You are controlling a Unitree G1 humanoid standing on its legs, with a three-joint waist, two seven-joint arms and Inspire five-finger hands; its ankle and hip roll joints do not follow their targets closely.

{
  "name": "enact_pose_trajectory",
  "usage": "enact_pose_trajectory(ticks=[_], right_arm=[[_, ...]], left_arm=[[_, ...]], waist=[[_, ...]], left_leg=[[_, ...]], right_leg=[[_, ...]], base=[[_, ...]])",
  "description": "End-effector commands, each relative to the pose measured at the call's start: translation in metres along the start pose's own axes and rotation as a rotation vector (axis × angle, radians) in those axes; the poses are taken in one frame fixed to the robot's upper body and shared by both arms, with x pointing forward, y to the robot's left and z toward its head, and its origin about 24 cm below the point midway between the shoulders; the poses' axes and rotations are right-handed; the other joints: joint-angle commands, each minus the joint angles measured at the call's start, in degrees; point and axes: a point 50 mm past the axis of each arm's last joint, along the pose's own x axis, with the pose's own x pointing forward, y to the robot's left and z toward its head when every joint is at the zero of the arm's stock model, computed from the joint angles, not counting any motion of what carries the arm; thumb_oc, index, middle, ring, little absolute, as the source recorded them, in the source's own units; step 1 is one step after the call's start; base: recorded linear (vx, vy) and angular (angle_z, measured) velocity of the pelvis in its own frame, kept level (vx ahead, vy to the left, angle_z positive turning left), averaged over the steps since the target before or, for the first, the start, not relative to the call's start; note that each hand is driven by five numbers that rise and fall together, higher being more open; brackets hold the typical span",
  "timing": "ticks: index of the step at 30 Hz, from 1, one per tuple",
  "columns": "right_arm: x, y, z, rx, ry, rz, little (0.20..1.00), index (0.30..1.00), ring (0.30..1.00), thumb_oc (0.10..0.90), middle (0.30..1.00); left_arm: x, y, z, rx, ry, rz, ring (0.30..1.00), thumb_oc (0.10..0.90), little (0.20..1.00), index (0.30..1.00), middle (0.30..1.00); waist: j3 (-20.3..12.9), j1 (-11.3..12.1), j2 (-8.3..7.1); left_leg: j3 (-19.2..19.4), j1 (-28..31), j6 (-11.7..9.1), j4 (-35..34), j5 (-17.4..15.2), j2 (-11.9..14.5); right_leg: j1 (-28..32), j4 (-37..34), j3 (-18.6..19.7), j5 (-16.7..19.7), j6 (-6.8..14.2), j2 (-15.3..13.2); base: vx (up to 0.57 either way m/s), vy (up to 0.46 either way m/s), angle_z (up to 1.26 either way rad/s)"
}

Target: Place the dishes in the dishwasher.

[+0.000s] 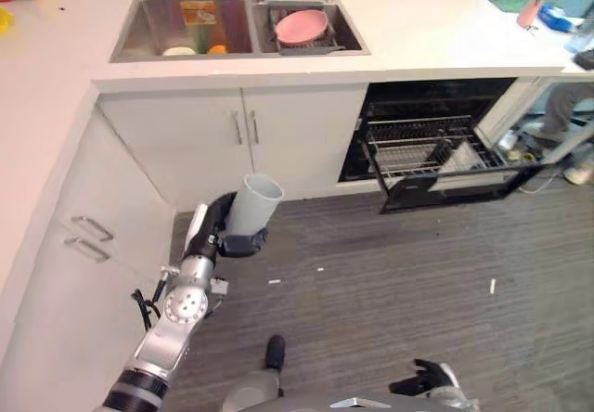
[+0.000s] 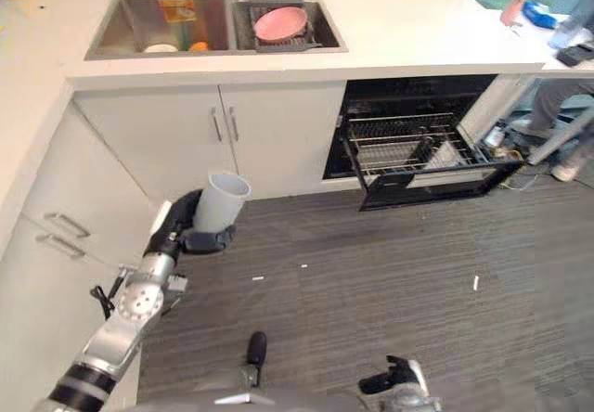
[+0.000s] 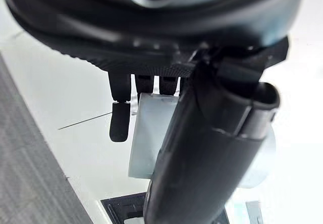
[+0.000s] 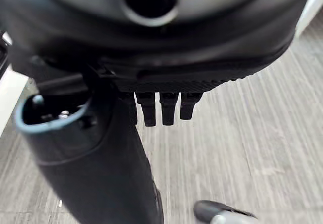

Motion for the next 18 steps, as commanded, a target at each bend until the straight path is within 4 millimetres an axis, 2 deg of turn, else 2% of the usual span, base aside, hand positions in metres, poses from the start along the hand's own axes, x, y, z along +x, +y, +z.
enact_pose_trajectory(ticks=[1, 2, 3, 4, 6, 7, 8, 10, 12, 13, 14, 18], right_arm=[[0.006, -0.021, 0.015, -0.028, -0.029, -0.061, 0.9, 0.9, 0.9, 0.8, 0.9], [0.006, -0.02, 0.018, -0.035, -0.043, -0.058, 0.9, 0.9, 0.9, 0.8, 0.9], [0.006, -0.022, 0.015, -0.04, -0.036, -0.068, 0.9, 0.9, 0.9, 0.8, 0.9], [0.006, -0.022, 0.015, -0.04, -0.035, -0.069, 0.9, 0.9, 0.9, 0.8, 0.9], [0.006, -0.024, 0.013, -0.03, -0.036, -0.085, 0.9, 0.9, 0.9, 0.8, 0.9], [0.006, -0.025, 0.015, -0.038, -0.046, -0.092, 0.9, 0.9, 0.9, 0.8, 0.9], [0.006, -0.026, 0.016, -0.051, -0.054, -0.093, 0.9, 0.9, 0.9, 0.8, 0.9], [0.006, -0.024, 0.02, -0.104, -0.074, -0.082, 0.9, 0.9, 0.9, 0.8, 0.9], [0.005, -0.026, 0.032, -0.129, -0.143, -0.097, 0.9, 0.9, 0.9, 0.8, 0.9], [0.005, -0.026, 0.032, -0.129, -0.143, -0.097, 0.9, 0.9, 0.9, 0.8, 0.9], [0.005, -0.031, 0.041, -0.089, -0.185, -0.119, 0.9, 0.9, 0.9, 0.8, 0.9], [0.002, -0.044, 0.055, -0.095, -0.264, -0.151, 0.9, 0.9, 0.9, 0.8, 0.9]], left_arm=[[0.004, 0.011, 0.056, -0.019, -0.294, 0.034, 0.3, 0.4, 0.3, 0.3, 0.3], [0.005, 0.014, 0.056, 0.0, -0.299, 0.044, 0.3, 0.4, 0.3, 0.3, 0.3], [0.004, 0.017, 0.055, 0.004, -0.295, 0.061, 0.3, 0.4, 0.3, 0.3, 0.3], [0.004, 0.017, 0.055, 0.004, -0.294, 0.061, 0.3, 0.4, 0.3, 0.3, 0.3], [0.001, 0.021, 0.056, -0.002, -0.303, 0.082, 0.3, 0.4, 0.3, 0.3, 0.3], [0.0, 0.022, 0.056, -0.01, -0.306, 0.085, 0.3, 0.4, 0.3, 0.3, 0.3], [-0.001, 0.022, 0.057, -0.009, -0.316, 0.092, 0.3, 0.4, 0.3, 0.3, 0.3], [0.0, 0.023, 0.061, 0.01, -0.343, 0.092, 0.3, 0.4, 0.3, 0.3, 0.3], [0.001, 0.021, 0.059, -0.003, -0.336, 0.12, 0.3, 0.4, 0.3, 0.3, 0.3], [0.001, 0.021, 0.059, -0.003, -0.336, 0.12, 0.3, 0.4, 0.3, 0.3, 0.3], [0.001, 0.022, 0.058, -0.003, -0.331, 0.141, 0.3, 0.4, 0.3, 0.3, 0.3], [-0.001, 0.018, 0.052, -0.051, -0.3, 0.167, 0.3, 0.4, 0.3, 0.3, 0.3]], waist=[[0.8, 1.4, -0.72], [1.1, 0.8, -0.04], [1.2, 1.3, 0.72], [1.2, 1.1, 0.76], [0.6, 1.9, 1.21], [0.4, 2.1, 1.19], [0.3, 2.2, 1.02], [0.0, 1.9, 0.59], [-1.1, 1.9, -0.15], [-1.1, 1.9, -0.15], [-1.5, 1.7, -0.21], [-1.9, 1.2, 0.4]], left_leg=[[1.3, 4.4, -3.3, 2.2, -9.9, 3.7], [2.6, 5.7, -2.9, 1.7, -10.6, 4.0], [4.4, 7.3, -2.7, 1.2, -11.4, 3.9], [4.3, 7.4, -2.7, 1.1, -11.4, 3.9], [7.0, 8.4, -3.6, 0.4, -12.1, 4.9], [7.8, 8.8, -3.9, 0.2, -12.5, 5.0], [8.6, 9.0, -4.2, 0.2, -12.7, 5.0], [8.6, 8.8, -4.5, 0.2, -12.6, 4.7], [9.6, 8.7, -5.1, 0.2, -13.1, 4.2], [9.6, 8.7, -5.1, 0.2, -13.1, 4.2], [10.1, 9.0, -5.4, 0.2, -13.2, 4.4], [11.1, 10.3, -6.1, 0.2, -13.2, 5.0]], right_leg=[[-1.8, -9.3, 0.3, 7.9, 0.4, 4.3], [-5.5, -4.3, -1.9, 9.0, 1.3, 4.6], [-6.8, -5.7, -9.3, 9.0, 1.1, 0.5], [-6.6, -5.8, -9.5, 9.0, 1.1, 0.4], [-4.8, -14.2, -17.4, 9.0, -0.1, -3.9], [-3.9, -17.1, -18.4, 9.9, 0.0, -4.2], [-4.2, -20.2, -18.5, 11.3, 0.5, -4.3], [-4.3, -22.7, -15.5, 14.5, 1.9, -5.4], [-2.1, -27.6, -14.5, 15.5, 2.5, -5.5], [-2.1, -27.6, -14.5, 15.5, 2.5, -5.5], [-1.3, -28.9, -14.3, 16.0, 2.6, -5.5], [0.7, -30.1, -15.4, 15.7, 2.1, -4.9]], base=[[0.1, 0.178, -0.48], [0.14, 0.211, -0.17], [0.15, 0.21, -0.42], [0.11, 0.083, -0.66], [0.1, -0.039, -0.46], [0.13, -0.053, -0.1], [0.13, -0.055, -0.35], [0.1, -0.072, -0.44], [0.09, -0.101, 0.12], [0.11, -0.111, 0.15], [0.08, -0.066, 0.07], [0.11, -0.117, -0.24]])
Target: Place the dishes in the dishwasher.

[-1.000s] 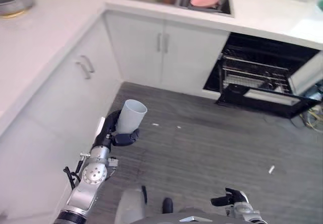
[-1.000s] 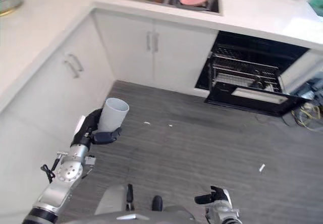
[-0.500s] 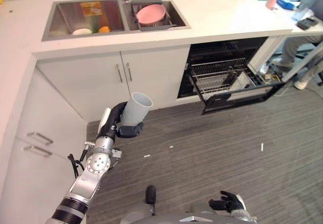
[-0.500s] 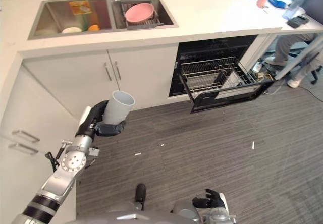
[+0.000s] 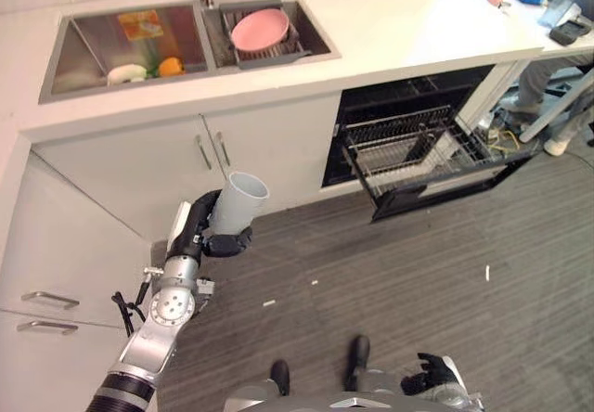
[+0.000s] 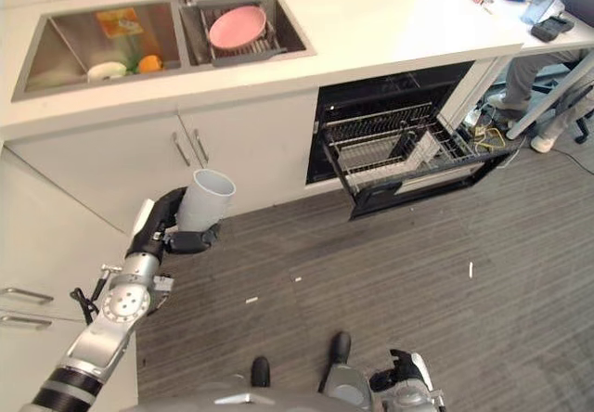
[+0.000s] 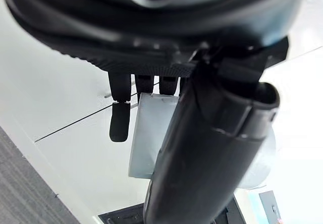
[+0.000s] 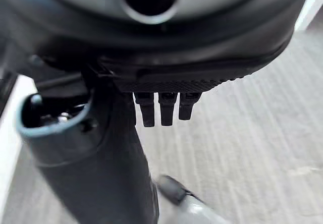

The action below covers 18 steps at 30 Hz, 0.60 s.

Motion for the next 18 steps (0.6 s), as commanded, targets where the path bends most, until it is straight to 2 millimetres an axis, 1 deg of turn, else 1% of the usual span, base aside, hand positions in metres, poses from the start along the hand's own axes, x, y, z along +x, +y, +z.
enact_pose_trajectory(ticks=[1, 2, 3, 4, 5, 6, 7, 8, 9, 10, 11, 12, 13, 14, 15, 16, 17, 18], right_arm=[[0.008, -0.036, 0.046, -0.052, -0.21, -0.101, 0.9, 0.9, 0.9, 0.8, 0.9], [0.005, -0.04, 0.051, -0.057, -0.246, -0.111, 0.9, 0.9, 0.9, 0.8, 0.9], [0.003, -0.049, 0.066, -0.058, -0.321, -0.132, 0.9, 0.9, 0.9, 0.8, 0.9], [-0.001, -0.056, 0.073, -0.061, -0.366, -0.147, 0.9, 0.9, 0.9, 0.8, 0.9], [-0.004, -0.061, 0.081, -0.047, -0.414, -0.162, 0.9, 0.9, 0.9, 0.8, 0.9], [-0.007, -0.067, 0.09, -0.04, -0.456, -0.181, 0.9, 0.9, 0.9, 0.8, 0.9], [-0.013, -0.077, 0.104, -0.026, -0.526, -0.216, 0.9, 0.9, 0.9, 0.8, 0.9], [-0.013, -0.077, 0.104, -0.026, -0.526, -0.216, 0.9, 0.9, 0.9, 0.8, 0.9], [-0.019, -0.082, 0.11, -0.02, -0.57, -0.224, 0.9, 0.9, 0.9, 0.8, 0.9], [-0.027, -0.093, 0.124, 0.001, -0.639, -0.258, 0.9, 0.9, 0.9, 0.8, 0.9], [-0.03, -0.096, 0.127, 0.01, -0.66, -0.264, 0.9, 0.9, 0.9, 0.8, 0.9], [-0.037, -0.104, 0.133, 0.008, -0.702, -0.289, 0.9, 0.9, 0.9, 0.8, 0.9], [-0.037, -0.104, 0.133, 0.008, -0.702, -0.289, 0.9, 0.9, 0.9, 0.8, 0.9], [-0.041, -0.108, 0.137, 0.01, -0.728, -0.303, 0.9, 0.9, 0.9, 0.8, 0.9], [-0.048, -0.118, 0.143, 0.013, -0.766, -0.348, 0.9, 0.9, 0.9, 0.8, 0.9], [-0.052, -0.119, 0.149, 0.024, -0.801, -0.348, 0.9, 0.9, 0.9, 0.8, 0.9], [-0.063, -0.122, 0.163, 0.045, -0.884, -0.357, 0.9, 0.9, 0.9, 0.8, 0.9], [-0.068, -0.122, 0.166, 0.08, -0.913, -0.359, 0.9, 0.9, 0.9, 0.8, 0.9]], left_arm=[[0.005, -0.002, 0.064, -0.127, -0.329, 0.058, 0.3, 0.4, 0.3, 0.3, 0.3], [0.005, -0.002, 0.062, -0.14, -0.324, 0.062, 0.3, 0.4, 0.3, 0.3, 0.3], [0.005, 0.0, 0.062, -0.142, -0.321, 0.073, 0.3, 0.4, 0.3, 0.3, 0.3], [0.005, 0.0, 0.062, -0.133, -0.321, 0.072, 0.3, 0.4, 0.3, 0.3, 0.3], [0.006, 0.002, 0.063, -0.143, -0.325, 0.09, 0.3, 0.4, 0.3, 0.3, 0.3], [0.007, 0.002, 0.064, -0.146, -0.332, 0.098, 0.3, 0.4, 0.3, 0.3, 0.3], [0.008, 0.004, 0.067, -0.141, -0.341, 0.109, 0.3, 0.4, 0.3, 0.3, 0.3], [0.008, 0.004, 0.067, -0.141, -0.341, 0.109, 0.3, 0.4, 0.3, 0.3, 0.3], [0.009, 0.004, 0.069, -0.138, -0.353, 0.113, 0.3, 0.4, 0.3, 0.3, 0.3], [0.009, 0.003, 0.073, -0.137, -0.368, 0.129, 0.3, 0.4, 0.3, 0.3, 0.3], [0.009, 0.004, 0.074, -0.128, -0.372, 0.142, 0.3, 0.4, 0.3, 0.3, 0.3], [0.008, 0.005, 0.074, -0.121, -0.372, 0.153, 0.3, 0.4, 0.3, 0.3, 0.3], [0.008, 0.005, 0.074, -0.121, -0.372, 0.153, 0.3, 0.4, 0.3, 0.3, 0.3], [0.008, 0.005, 0.076, -0.121, -0.379, 0.16, 0.3, 0.4, 0.3, 0.3, 0.3], [0.008, 0.005, 0.076, -0.119, -0.371, 0.171, 0.3, 0.4, 0.3, 0.3, 0.3], [0.007, 0.007, 0.077, -0.116, -0.384, 0.184, 0.3, 0.4, 0.3, 0.3, 0.3], [0.008, 0.007, 0.085, -0.108, -0.422, 0.203, 0.3, 0.4, 0.3, 0.3, 0.3], [0.009, 0.008, 0.087, -0.109, -0.428, 0.218, 0.3, 0.4, 0.3, 0.3, 0.3]], waist=[[-1.5, -0.7, 1.84], [-1.3, -1.0, 2.15], [-1.0, -1.3, 2.35], [-0.9, -1.6, 2.43], [-0.5, -1.8, 2.54], [0.0, -2.0, 2.46], [1.1, -2.2, 2.42], [1.1, -2.2, 2.42], [2.2, -2.0, 2.32], [3.3, -1.4, 2.31], [3.1, -1.7, 2.51], [2.7, -1.8, 2.67], [2.7, -1.8, 2.67], [2.3, -1.6, 2.71], [1.9, -1.3, 3.09], [1.5, -1.3, 2.97], [1.2, -2.0, 3.48], [0.3, -2.5, 3.65]], left_leg=[[1.9, 0.3, -3.3, 0.1, -3.0, 6.3], [1.9, 0.6, -3.8, 0.4, -2.8, 6.8], [2.0, 0.5, -4.6, 1.8, -2.6, 7.6], [2.1, 0.1, -5.0, 3.3, -2.7, 8.1], [2.1, -1.0, -5.6, 6.4, -2.0, 8.9], [2.0, -2.1, -6.4, 9.9, -0.8, 9.5], [1.9, -5.9, -7.8, 18.9, 1.0, 11.2], [1.9, -5.9, -7.8, 18.9, 1.0, 11.2], [1.2, -8.7, -8.6, 24.3, 2.5, 11.3], [-1.2, -11.7, -8.4, 26.2, 2.4, 10.1], [-0.5, -12.3, -7.7, 22.5, 1.4, 10.5], [0.7, -11.2, -6.8, 17.6, -0.6, 10.2], [0.7, -11.2, -6.8, 17.6, -0.6, 10.2], [1.1, -11.0, -6.3, 12.2, 0.2, 9.8], [0.6, -11.7, -6.0, 7.0, 2.6, 9.7], [0.2, -10.6, -5.8, 7.3, 1.7, 9.8], [0.1, -10.1, -5.8, 4.7, 2.7, 10.2], [0.5, -7.8, -5.5, 1.4, 3.1, 9.9]], right_leg=[[3.1, 1.9, -0.5, -6.2, 2.2, 1.8], [3.6, 2.1, -0.8, -6.9, 1.8, 2.2], [3.8, 2.4, -1.0, -7.6, 1.3, 2.6], [4.1, 2.3, -1.1, -8.0, 1.0, 2.9], [4.5, 2.2, -1.1, -8.3, 0.4, 3.4], [4.9, 1.8, -1.0, -8.7, -0.1, 3.8], [5.4, 1.4, -1.2, -9.0, -1.1, 4.2], [5.4, 1.4, -1.2, -9.0, -1.1, 4.2], [5.8, 1.0, -1.1, -9.4, -1.7, 4.2], [5.9, 1.0, -0.7, -10.8, -1.7, 3.9], [6.0, 1.0, -0.9, -11.1, -1.3, 3.7], [6.4, 1.0, -0.8, -11.4, -0.7, 3.5], [6.4, 1.0, -0.8, -11.4, -0.7, 3.5], [6.6, 1.0, -0.6, -11.1, -0.2, 3.3], [7.2, 1.0, -0.6, -11.2, 0.0, 3.6], [7.7, 1.0, -0.1, -11.5, 0.2, 3.7], [8.0, 1.0, 0.1, -11.2, 0.7, 3.7], [7.7, 1.2, 0.3, -11.1, 0.7, 3.8]], base=[[0.12, -0.149, -0.27], [0.15, -0.231, -0.11], [0.09, -0.182, -0.08], [0.07, -0.191, -0.02], [0.05, -0.173, -0.02], [0.01, -0.22, 0.02], [-0.01, -0.156, 0.02], [-0.04, -0.148, 0.03], [-0.01, -0.1, 0.15], [0.03, -0.098, 0.18], [0.13, -0.012, -0.07], [0.12, 0.032, -0.2], [0.14, 0.066, -0.38], [0.13, 0.071, -0.12], [0.18, 0.088, -0.25], [0.16, 0.103, -0.21], [0.13, 0.117, -0.41], [0.1, 0.135, -0.51]])
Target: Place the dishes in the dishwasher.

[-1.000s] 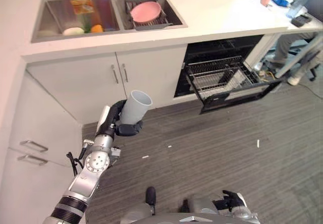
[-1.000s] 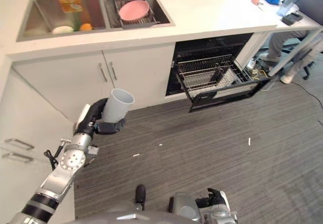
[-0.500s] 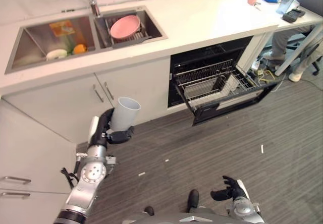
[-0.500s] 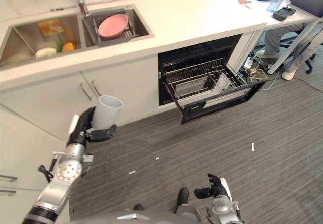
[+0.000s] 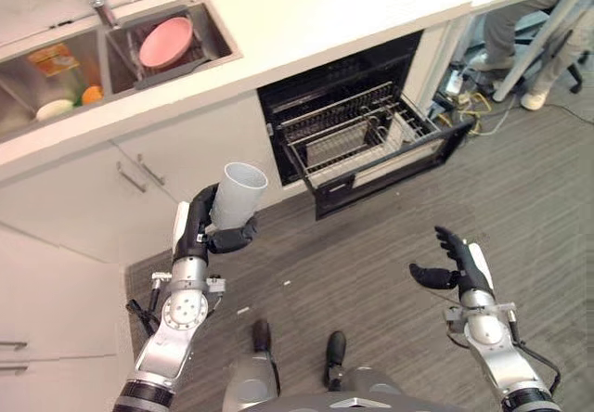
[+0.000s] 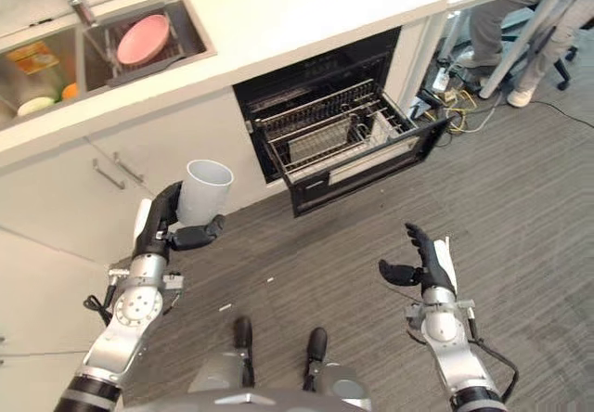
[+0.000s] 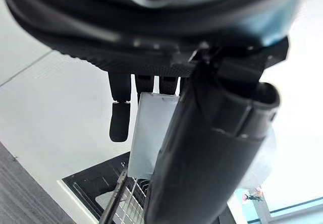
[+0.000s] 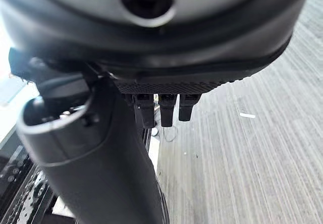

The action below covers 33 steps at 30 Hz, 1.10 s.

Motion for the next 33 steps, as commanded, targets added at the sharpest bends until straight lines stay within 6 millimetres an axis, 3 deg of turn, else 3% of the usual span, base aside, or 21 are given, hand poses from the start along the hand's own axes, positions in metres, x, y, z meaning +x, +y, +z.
enact_pose_trajectory(ticks=[1, 2, 5, 6, 8, 9, 14, 18, 27, 33], right_arm=[[0.003, -0.031, 0.056, 0.041, -0.298, -0.118, 0.9, 0.9, 0.9, 0.8, 0.9], [0.001, -0.035, 0.062, 0.115, -0.322, -0.149, 0.9, 0.9, 0.9, 0.8, 0.9], [0.001, -0.033, 0.067, 0.157, -0.33, -0.146, 0.9, 0.9, 0.9, 0.8, 0.9], [0.004, -0.024, 0.092, 0.258, -0.41, -0.106, 0.9, 0.9, 0.9, 0.8, 0.9], [0.003, -0.024, 0.103, 0.306, -0.449, -0.103, 0.9, 0.9, 0.9, 0.8, 0.9], [0.001, -0.021, 0.116, 0.453, -0.501, -0.075, 0.9, 0.9, 0.9, 0.8, 0.9], [-0.003, -0.02, 0.139, 0.611, -0.593, -0.05, 0.9, 0.9, 0.9, 0.8, 0.9], [-0.006, -0.008, 0.162, 0.749, -0.661, 0.004, 0.9, 0.9, 0.9, 0.8, 0.9], [-0.013, 0.003, 0.182, 0.78, -0.73, 0.083, 0.9, 0.9, 0.9, 0.8, 0.9], [-0.021, 0.018, 0.195, 0.867, -0.759, 0.224, 0.9, 0.9, 0.9, 0.8, 0.9]], left_arm=[[0.017, 0.021, 0.068, -0.01, -0.363, 0.152, 0.3, 0.4, 0.3, 0.3, 0.3], [0.02, 0.021, 0.077, 0.006, -0.405, 0.155, 0.3, 0.4, 0.3, 0.3, 0.3], [0.023, 0.021, 0.082, 0.021, -0.429, 0.146, 0.3, 0.4, 0.3, 0.3, 0.3], [0.031, 0.025, 0.093, 0.035, -0.466, 0.17, 0.3, 0.4, 0.3, 0.3, 0.3], [0.033, 0.027, 0.099, 0.041, -0.492, 0.183, 0.3, 0.4, 0.3, 0.3, 0.3], [0.034, 0.027, 0.111, 0.062, -0.553, 0.196, 0.3, 0.4, 0.3, 0.3, 0.3], [0.037, 0.021, 0.127, 0.064, -0.621, 0.184, 0.3, 0.4, 0.3, 0.3, 0.3], [0.038, 0.009, 0.145, 0.05, -0.698, 0.144, 0.3, 0.4, 0.3, 0.3, 0.3], [0.038, -0.011, 0.152, 0.03, -0.715, 0.069, 0.3, 0.4, 0.3, 0.3, 0.3], [0.043, -0.028, 0.158, 0.027, -0.726, 0.018, 0.3, 0.4, 0.3, 0.3, 0.3]], waist=[[-5.1, -0.4, 1.1], [-6.6, -1.5, 0.61], [-6.8, -1.6, 0.37], [-7.1, -1.9, -0.24], [-7.0, -1.7, -0.37], [-7.4, -1.7, -0.68], [-7.9, -1.7, -1.19], [-8.6, -1.4, -1.5], [-9.1, -1.2, -0.62], [-9.1, -1.9, 0.44]], left_leg=[[2.0, 6.7, 0.1, 0.2, -1.3, 0.3], [3.8, 8.4, 0.3, 0.2, -2.7, 0.4], [3.9, 9.1, 0.4, 0.2, -3.2, 0.2], [5.2, 10.5, 1.0, 0.2, -4.3, 0.0], [5.6, 11.0, 1.2, 0.2, -4.4, -0.1], [5.6, 11.3, 1.5, 0.2, -4.9, -0.5], [5.8, 11.6, 2.1, 0.2, -5.5, -0.9], [5.9, 12.1, 2.9, 0.2, -6.2, -1.4], [5.9, 12.2, 3.2, 0.2, -6.3, -2.1], [5.5, 12.4, 3.2, 0.2, -6.1, -2.4]], right_leg=[[4.1, 1.1, -2.1, -4.2, 10.1, -8.1], [4.2, 1.5, -2.3, -4.0, 10.4, -8.2], [4.2, 1.8, -2.1, -4.0, 10.6, -8.3], [4.0, 2.4, -0.9, -3.7, 11.0, -8.6], [4.1, 2.5, -0.3, -3.7, 11.1, -8.7], [4.5, 2.6, -0.2, -3.7, 11.3, -8.9], [4.3, 3.6, -0.4, -3.8, 11.7, -9.6], [4.1, 3.7, 0.5, -3.4, 11.9, -10.0], [4.5, 3.4, 0.4, -3.5, 11.8, -10.5], [5.1, 3.3, 0.8, -4.3, 11.3, -10.4]], base=[[0.13, 0.139, -0.55], [0.1, 0.091, -0.41], [0.04, 0.074, -0.08], [0.03, 0.129, -0.05], [0.03, 0.113, -0.35], [0.03, 0.095, -0.35], [0.01, 0.063, 0.04], [-0.01, 0.086, 0.06], [0.0, 0.018, 0.0], [0.0, -0.002, 0.01]])
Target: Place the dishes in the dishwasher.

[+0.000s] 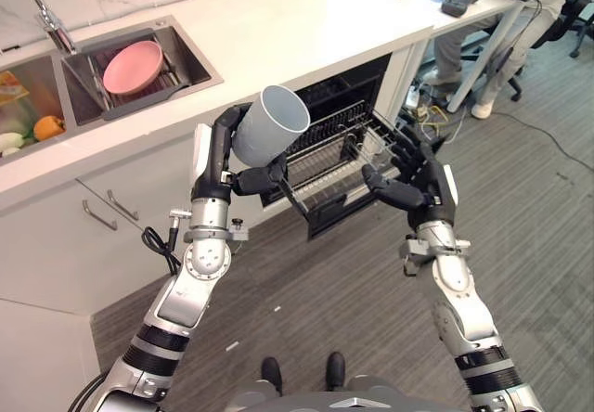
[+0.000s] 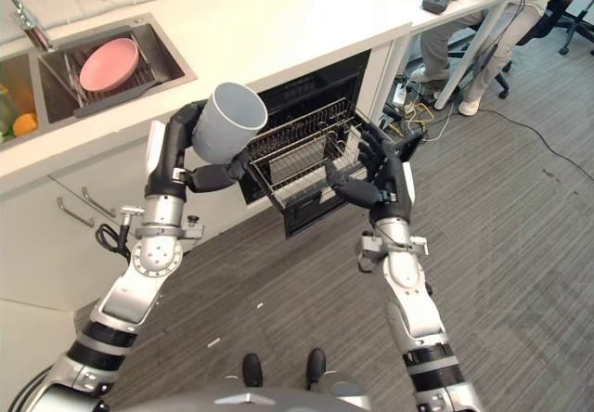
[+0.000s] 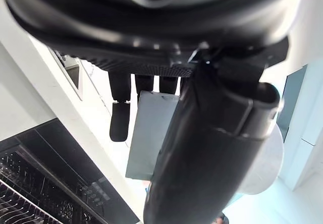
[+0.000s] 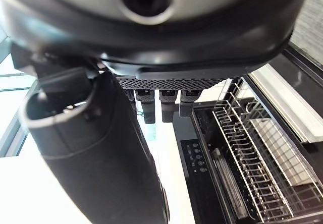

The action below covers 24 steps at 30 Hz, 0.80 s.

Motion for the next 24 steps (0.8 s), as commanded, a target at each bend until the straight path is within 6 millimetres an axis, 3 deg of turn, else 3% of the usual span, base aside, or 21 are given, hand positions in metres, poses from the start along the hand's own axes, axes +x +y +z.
enact_pose_trajectory(ticks=[1, 6, 24], right_arm=[[0.008, 0.022, 0.052, 0.182, -0.278, 0.133, 0.9, 0.9, 0.9, 0.8, 0.9], [0.011, 0.047, 0.053, 0.244, -0.261, 0.252, 0.9, 0.9, 0.9, 0.8, 0.9], [0.013, 0.089, 0.072, 0.368, -0.3, 0.462, 0.9, 0.9, 0.9, 0.8, 0.9]], left_arm=[[0.036, -0.01, 0.048, -0.012, -0.283, 0.007, 0.3, 0.4, 0.3, 0.3, 0.3], [0.046, -0.026, 0.05, -0.01, -0.283, -0.037, 0.3, 0.4, 0.3, 0.3, 0.3], [0.046, -0.044, 0.049, 0.017, -0.289, -0.137, 0.3, 0.4, 0.3, 0.3, 0.3]], waist=[[-6.3, 0.3, -0.84], [-6.3, -0.5, -0.01], [-6.4, -1.2, 1.42]], left_leg=[[1.3, 2.3, -2.1, 0.3, -5.8, 1.8], [1.3, 2.3, -2.4, 0.3, -5.4, 1.9], [3.2, 3.6, -3.0, 0.3, -5.2, 2.9]], right_leg=[[1.5, 3.4, -1.1, -3.6, 10.9, -9.3], [1.9, 2.3, -1.3, -3.3, 10.8, -9.1], [2.5, 1.0, -0.3, -2.8, 10.7, -8.4]], base=[[0.0, -0.011, 0.06], [-0.01, -0.017, 0.02], [0.0, -0.014, -0.04]])
